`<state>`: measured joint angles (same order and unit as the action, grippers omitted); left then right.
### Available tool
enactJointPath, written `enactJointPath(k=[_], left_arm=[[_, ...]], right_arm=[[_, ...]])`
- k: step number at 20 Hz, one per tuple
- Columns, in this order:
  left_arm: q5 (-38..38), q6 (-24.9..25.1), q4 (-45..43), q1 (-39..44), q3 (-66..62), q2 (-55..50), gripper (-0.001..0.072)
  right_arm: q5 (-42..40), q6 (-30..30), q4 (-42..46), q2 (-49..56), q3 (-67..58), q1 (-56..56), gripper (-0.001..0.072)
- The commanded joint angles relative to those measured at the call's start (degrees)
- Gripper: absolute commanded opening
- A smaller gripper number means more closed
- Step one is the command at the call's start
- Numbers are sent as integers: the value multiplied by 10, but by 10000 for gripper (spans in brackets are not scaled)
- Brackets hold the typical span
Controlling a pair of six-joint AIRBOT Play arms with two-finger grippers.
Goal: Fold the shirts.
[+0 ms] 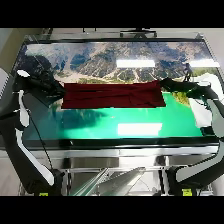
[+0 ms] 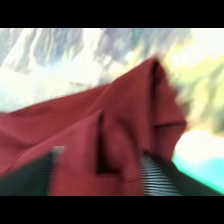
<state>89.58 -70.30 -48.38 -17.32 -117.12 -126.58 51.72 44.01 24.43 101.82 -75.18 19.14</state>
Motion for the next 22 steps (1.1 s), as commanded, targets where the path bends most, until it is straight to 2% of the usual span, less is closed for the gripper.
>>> enactJointPath(k=[1,6,8,13,14,15,16,17,20,22], left_arm=[[2,-18,26,-43,-3,35,291],[-8,-17,127,-54,-3,78,277],[-6,-13,130,-41,-3,83,6],[-9,0,119,19,-1,84,2],[-12,9,122,35,3,85,3],[-16,15,124,53,11,85,2],[-21,21,124,73,20,85,2],[-31,26,123,97,34,85,2],[-91,62,118,173,82,84,2],[-198,69,119,232,128,84,2]], right_arm=[[28,11,60,0,-35,40,706],[100,48,88,47,-36,33,706],[121,49,88,68,-36,19,706],[114,49,72,90,-37,-20,704],[100,49,59,92,-38,-24,579],[88,49,45,92,-38,-26,292],[78,49,34,92,-39,-27,106],[74,49,34,92,-43,-27,22],[95,68,35,91,-63,-27,21],[132,81,34,91,-80,-27,21]])
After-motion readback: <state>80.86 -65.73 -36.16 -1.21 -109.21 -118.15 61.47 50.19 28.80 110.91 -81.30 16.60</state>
